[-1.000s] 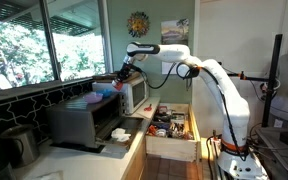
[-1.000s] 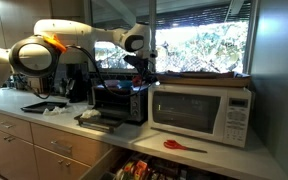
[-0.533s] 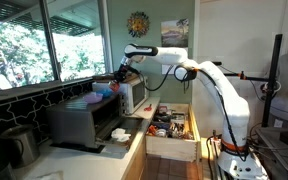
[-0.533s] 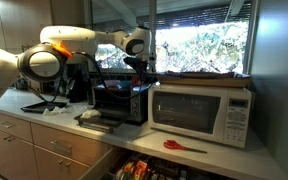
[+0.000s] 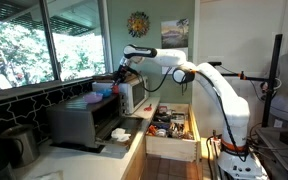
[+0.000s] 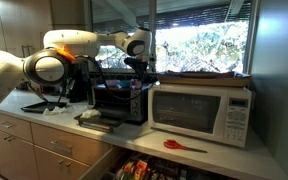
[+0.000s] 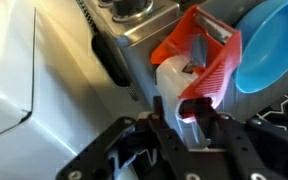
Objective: Put the orange thing onto the oven
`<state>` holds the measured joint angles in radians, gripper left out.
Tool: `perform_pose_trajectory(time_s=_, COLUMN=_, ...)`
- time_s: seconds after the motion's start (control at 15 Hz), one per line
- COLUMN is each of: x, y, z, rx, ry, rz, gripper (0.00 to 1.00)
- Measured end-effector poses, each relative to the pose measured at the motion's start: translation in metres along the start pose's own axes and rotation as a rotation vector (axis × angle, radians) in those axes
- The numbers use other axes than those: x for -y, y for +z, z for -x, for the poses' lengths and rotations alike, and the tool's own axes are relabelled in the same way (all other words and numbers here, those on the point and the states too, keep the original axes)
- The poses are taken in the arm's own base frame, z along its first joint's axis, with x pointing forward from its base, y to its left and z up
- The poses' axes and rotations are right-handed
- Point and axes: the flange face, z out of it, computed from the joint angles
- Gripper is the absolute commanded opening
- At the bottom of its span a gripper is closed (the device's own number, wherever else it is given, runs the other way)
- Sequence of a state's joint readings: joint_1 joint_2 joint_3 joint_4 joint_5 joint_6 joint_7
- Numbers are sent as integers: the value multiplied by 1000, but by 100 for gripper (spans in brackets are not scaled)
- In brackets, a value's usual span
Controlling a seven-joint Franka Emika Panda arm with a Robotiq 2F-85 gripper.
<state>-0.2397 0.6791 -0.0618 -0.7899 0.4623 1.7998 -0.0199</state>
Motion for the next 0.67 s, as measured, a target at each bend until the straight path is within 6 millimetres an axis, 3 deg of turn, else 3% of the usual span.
perform_pose_trajectory(time_s=0.27, x=7, y=-13, z=-3, rx=-27, ry=-14, rz=-1, gripper=99)
perform_pose_trajectory(time_s=0.47, x=20, y=-35, z=-4, rx=-67, ry=-52, rz=-1, gripper=100)
perform_pose_trajectory(time_s=0.67, x=45, y=-72, z=-2, rx=-120, ry=-168, rz=-17, gripper=100)
